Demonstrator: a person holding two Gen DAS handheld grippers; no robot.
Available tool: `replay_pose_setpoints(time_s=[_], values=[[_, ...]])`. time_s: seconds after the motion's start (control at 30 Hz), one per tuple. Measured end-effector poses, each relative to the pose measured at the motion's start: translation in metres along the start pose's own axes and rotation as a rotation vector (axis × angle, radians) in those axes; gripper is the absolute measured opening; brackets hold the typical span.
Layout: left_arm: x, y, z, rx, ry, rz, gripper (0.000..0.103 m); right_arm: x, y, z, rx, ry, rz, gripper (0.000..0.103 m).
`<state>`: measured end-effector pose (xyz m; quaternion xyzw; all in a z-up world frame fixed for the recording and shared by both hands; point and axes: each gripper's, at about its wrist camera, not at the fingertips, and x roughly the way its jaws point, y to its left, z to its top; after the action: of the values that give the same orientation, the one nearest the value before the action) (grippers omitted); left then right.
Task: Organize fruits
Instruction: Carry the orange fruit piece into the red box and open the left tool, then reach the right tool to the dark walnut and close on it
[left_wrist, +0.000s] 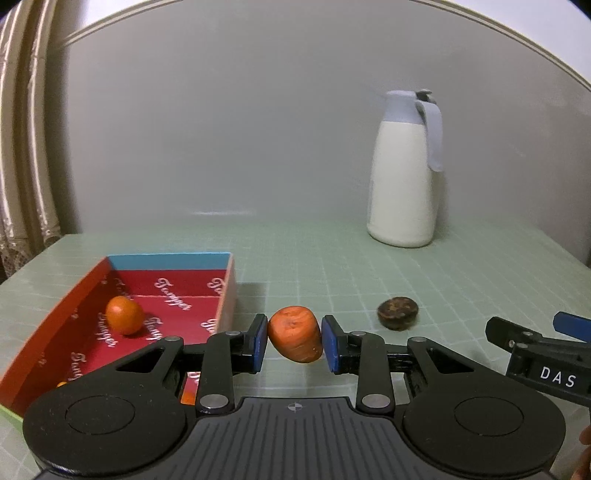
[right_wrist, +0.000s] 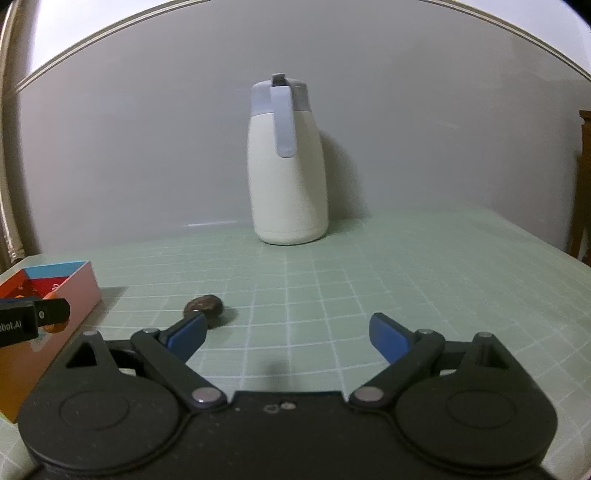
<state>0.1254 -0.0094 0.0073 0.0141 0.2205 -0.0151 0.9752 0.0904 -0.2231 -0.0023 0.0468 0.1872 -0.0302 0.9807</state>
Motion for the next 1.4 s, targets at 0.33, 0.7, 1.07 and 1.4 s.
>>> replay_pose_setpoints(time_s=[0.33,0.7,1.07,1.4], values=[[-0.017,0.028,0.0,-0.024,-0.033,0.076,0.032,-0.002,0.026,0.0,-0.036,-0.012,0.079,0.095],[-0.022,0.073,-0.005,-0.07,-0.048,0.221,0.032,0.001,0.057,-0.001,-0.079,-0.002,0.176,0.095],[-0.012,0.109,-0.019,-0.12,0.004,0.345,0.032,0.0,0.084,-0.006,-0.119,0.006,0.262,0.095],[-0.006,0.119,-0.023,-0.133,0.043,0.356,0.032,0.002,0.095,-0.008,-0.129,0.016,0.29,0.095]])
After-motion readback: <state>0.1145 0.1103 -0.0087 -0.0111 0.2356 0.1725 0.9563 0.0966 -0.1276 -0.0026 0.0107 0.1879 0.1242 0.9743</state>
